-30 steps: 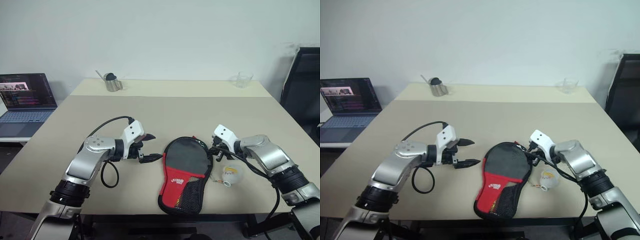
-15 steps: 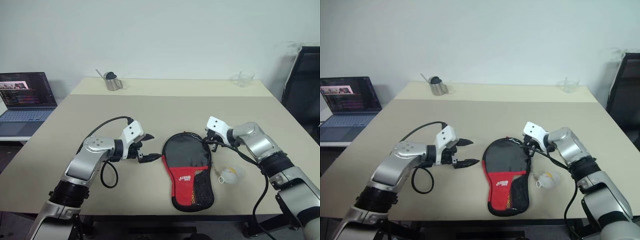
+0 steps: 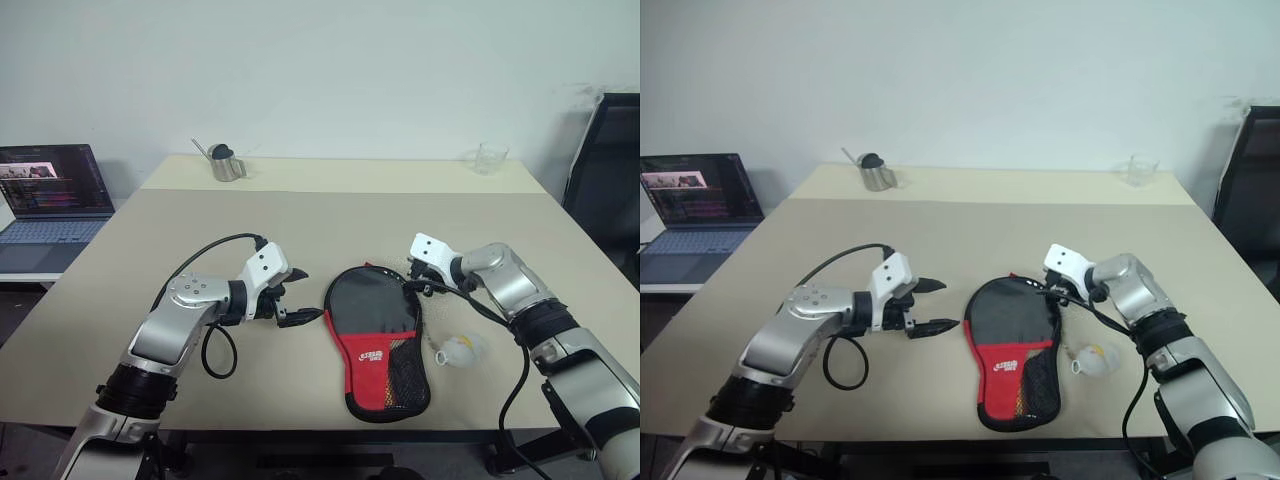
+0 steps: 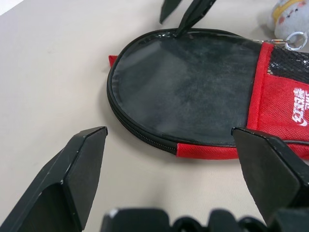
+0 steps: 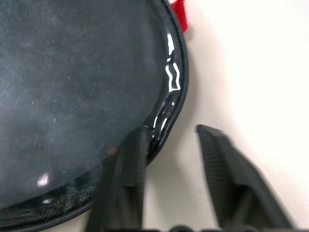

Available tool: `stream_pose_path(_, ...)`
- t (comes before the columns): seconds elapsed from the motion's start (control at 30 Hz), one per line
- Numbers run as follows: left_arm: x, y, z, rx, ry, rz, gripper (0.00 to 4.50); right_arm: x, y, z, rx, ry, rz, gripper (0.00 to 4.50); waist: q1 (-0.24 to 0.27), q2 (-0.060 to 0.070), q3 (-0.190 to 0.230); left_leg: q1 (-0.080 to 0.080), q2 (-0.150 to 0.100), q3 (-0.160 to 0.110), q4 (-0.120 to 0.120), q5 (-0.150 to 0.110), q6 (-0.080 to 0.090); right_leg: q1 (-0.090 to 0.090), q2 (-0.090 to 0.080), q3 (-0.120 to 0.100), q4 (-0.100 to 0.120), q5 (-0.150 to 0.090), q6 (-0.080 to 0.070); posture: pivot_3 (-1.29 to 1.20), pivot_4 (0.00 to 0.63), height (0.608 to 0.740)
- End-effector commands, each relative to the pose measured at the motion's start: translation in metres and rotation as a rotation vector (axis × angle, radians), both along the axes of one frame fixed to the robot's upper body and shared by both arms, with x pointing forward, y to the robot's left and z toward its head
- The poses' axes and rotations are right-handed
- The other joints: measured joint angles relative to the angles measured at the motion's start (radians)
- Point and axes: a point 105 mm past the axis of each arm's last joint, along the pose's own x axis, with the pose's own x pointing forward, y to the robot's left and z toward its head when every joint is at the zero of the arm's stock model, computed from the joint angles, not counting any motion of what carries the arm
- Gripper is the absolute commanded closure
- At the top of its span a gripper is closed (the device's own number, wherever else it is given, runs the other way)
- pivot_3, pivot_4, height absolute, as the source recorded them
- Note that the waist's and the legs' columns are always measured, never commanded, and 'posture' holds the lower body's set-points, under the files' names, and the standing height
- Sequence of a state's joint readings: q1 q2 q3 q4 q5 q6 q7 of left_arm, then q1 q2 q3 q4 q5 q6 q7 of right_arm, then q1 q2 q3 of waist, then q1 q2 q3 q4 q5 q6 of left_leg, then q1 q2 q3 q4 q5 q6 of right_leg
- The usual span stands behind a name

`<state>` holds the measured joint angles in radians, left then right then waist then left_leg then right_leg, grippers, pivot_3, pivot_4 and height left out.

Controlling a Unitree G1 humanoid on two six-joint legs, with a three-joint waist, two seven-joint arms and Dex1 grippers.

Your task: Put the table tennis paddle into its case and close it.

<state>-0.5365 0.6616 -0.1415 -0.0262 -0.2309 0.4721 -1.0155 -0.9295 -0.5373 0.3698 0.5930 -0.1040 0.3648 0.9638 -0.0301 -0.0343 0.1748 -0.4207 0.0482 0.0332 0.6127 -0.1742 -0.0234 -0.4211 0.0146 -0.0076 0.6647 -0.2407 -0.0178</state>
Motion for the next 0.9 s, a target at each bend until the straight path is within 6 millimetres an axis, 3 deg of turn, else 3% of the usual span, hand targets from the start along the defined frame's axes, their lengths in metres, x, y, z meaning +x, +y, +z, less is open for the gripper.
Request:
stream_pose_path(0.03,0.006,-0.008,0.021,-0.022,-0.082,-0.023,0.0,0.002,0.002,0.029,0.073,-0.03,-0.002,1.3,0.0,0.0,0.0,0.0,0.0,0.0,0.0,0.0,0.0,0.0,0.0,0.0,0.0,0.0,0.0,0.0,0.15,0.74)
stream_pose_path(0.17,0.015,-0.018,0.034,-0.068,-0.118,-0.03,0.0,-0.005,0.001,0.051,0.158,-0.017,-0.01,0.01,0.002,0.0,0.0,0.0,0.0,0.0,0.0,0.0,0.0,0.0,0.0,0.0,0.0,0.0,0.0,0.0,0.15,0.74)
stream_pose_path(0.33,0.016,-0.052,0.036,-0.108,-0.102,-0.133,0.0,-0.025,-0.018,0.069,0.131,-0.062,0.015,0.01,0.007,0.0,0.0,-0.001,-0.001,0.0,0.0,0.0,0.0,0.0,0.0,-0.001,-0.001,0.0,0.0,0.0,0.15,0.74)
stream_pose_path(0.63,0.039,-0.126,0.014,-0.148,-0.075,-0.176,0.0,-0.084,-0.057,0.055,-0.05,0.026,0.108,0.01,0.028,0.0,0.001,-0.002,-0.003,0.0,0.002,0.0,0.0,0.0,0.001,-0.001,-0.001,0.0,0.001,0.0,0.15,0.74)
stream_pose_path(0.73,0.04,-0.139,-0.002,-0.155,-0.029,-0.189,0.0,-0.103,-0.063,0.054,-0.076,0.061,0.141,0.01,0.023,0.0,0.001,-0.002,-0.002,0.0,0.002,0.0,0.0,0.0,0.001,-0.001,-0.001,0.0,0.002,0.0,0.15,0.74)
stream_pose_path(0.9,0.044,-0.144,-0.025,-0.166,0.049,-0.162,0.0,-0.121,-0.067,0.053,-0.069,0.104,0.148,0.01,0.013,0.0,0.001,-0.001,-0.002,-0.001,0.002,0.0,0.0,0.0,0.001,-0.001,0.0,0.0,0.001,0.0,0.15,0.74)
